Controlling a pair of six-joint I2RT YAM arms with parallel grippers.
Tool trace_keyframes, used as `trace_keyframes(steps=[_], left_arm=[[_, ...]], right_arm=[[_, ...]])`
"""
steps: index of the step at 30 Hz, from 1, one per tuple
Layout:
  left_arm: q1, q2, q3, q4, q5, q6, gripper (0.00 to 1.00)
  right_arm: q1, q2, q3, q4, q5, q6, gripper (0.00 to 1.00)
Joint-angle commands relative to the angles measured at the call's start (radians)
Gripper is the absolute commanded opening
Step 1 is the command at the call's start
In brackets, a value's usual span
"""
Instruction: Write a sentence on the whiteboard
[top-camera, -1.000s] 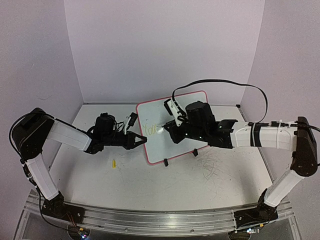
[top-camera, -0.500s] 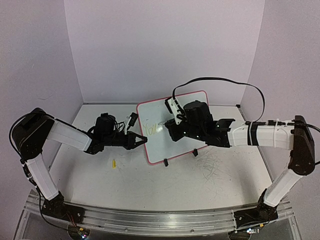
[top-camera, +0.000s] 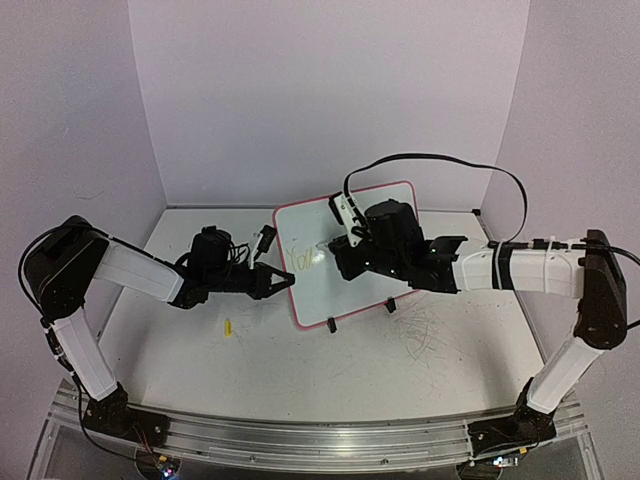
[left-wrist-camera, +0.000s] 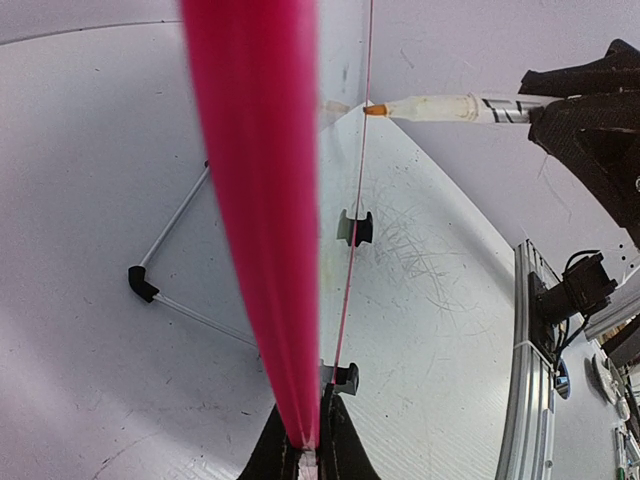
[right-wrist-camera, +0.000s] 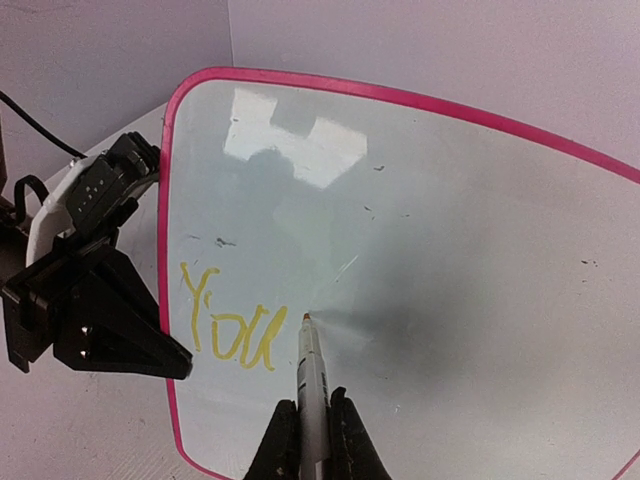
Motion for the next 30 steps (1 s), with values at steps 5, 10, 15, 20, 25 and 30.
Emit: trace_keyframes(steps=[5,10,15,20,25,30], left_arm=[[-0.016,0.027,-0.017,-0.102,-0.052,0.039,0.0],[-0.016,0.024,-0.018,-0.102,-0.054,0.04,0.0],[-0.016,0.025,-0.017,-0.102,-0.053,0.041,0.0],[-0.016,0.025,-0.015,-0.102,-0.055,0.042,0.0],[-0.016,0.027,-0.013,-0.104,-0.055,0.043,0.0],[-0.016,0.029,-0.012,-0.105,-0.055,0.044,0.0]], right_arm=[[0.002,0.03,0.053,0.032,0.006,0.011,0.0],[0.002,0.042,0.057,0.03,0.025,0.015,0.0],[0.002,0.047,0.059,0.013,0.064,0.023,0.0],[0.002,0.037,0.045,-0.006,0.08,0.034,0.0],[0.003,0.022,0.029,-0.024,0.077,0.045,0.0],[0.014,-0.014,0.017,-0.036,0.002,0.053,0.0]])
